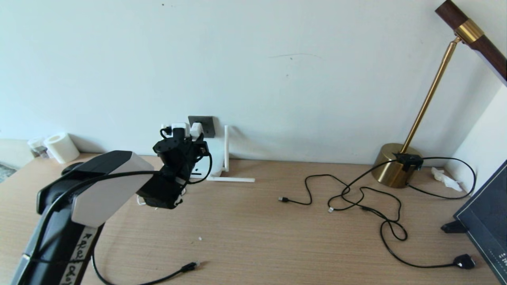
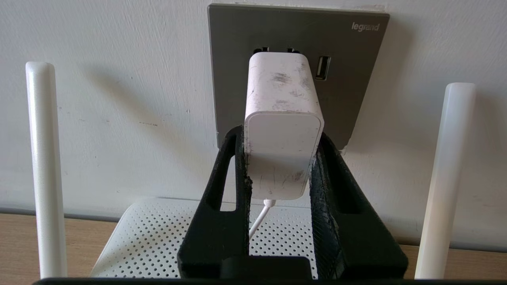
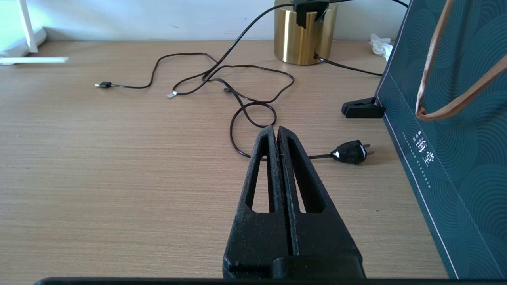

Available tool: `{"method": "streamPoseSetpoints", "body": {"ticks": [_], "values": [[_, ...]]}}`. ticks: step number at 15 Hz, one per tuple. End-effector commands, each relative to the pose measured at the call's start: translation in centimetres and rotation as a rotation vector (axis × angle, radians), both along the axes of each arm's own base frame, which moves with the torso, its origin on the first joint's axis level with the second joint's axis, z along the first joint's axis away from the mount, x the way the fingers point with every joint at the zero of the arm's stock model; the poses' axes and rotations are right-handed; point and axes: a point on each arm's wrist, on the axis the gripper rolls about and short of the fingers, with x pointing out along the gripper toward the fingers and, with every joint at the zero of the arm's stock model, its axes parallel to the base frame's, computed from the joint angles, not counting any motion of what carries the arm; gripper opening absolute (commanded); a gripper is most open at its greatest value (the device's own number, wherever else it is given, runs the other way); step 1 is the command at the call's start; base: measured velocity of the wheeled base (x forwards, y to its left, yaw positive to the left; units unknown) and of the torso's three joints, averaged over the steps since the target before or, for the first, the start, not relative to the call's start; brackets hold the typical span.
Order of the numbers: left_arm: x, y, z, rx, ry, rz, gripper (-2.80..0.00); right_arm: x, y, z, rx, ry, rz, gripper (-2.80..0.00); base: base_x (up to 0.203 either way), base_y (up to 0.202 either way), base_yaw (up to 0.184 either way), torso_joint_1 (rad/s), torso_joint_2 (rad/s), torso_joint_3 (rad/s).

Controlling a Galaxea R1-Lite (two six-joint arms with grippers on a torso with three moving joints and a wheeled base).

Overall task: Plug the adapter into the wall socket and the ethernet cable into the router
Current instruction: Plug plug into socket

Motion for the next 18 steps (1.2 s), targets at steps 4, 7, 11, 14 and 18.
{"method": "streamPoseSetpoints", "body": {"ticks": [4, 7, 11, 14, 18], "values": [[0.23, -0.04, 0.18, -0.002, -0.010, 0.002, -2.80, 0.01, 0.00, 0.01, 0.000, 0.001, 0.000, -2.80, 0.000, 0.000, 0.000, 0.000, 0.00, 0.000], [0.37, 0.32, 0.19, -0.001, -0.004, 0.009, -2.80, 0.01, 0.00, 0.01, 0.000, 0.001, 0.000, -2.80, 0.000, 0.000, 0.000, 0.000, 0.00, 0.000], [0.62, 0.79, 0.34, -0.001, -0.003, 0.019, -2.80, 0.01, 0.00, 0.01, 0.000, 0.001, 0.000, -2.80, 0.000, 0.000, 0.000, 0.000, 0.00, 0.000], [0.62, 0.82, 0.40, -0.001, -0.004, 0.019, -2.80, 0.01, 0.00, 0.01, 0.000, 0.001, 0.000, -2.80, 0.000, 0.000, 0.000, 0.000, 0.00, 0.000], [0.60, 0.82, 0.32, 0.000, -0.001, 0.019, -2.80, 0.01, 0.00, 0.01, 0.000, 0.001, 0.000, -2.80, 0.000, 0.000, 0.000, 0.000, 0.00, 0.000]]}}
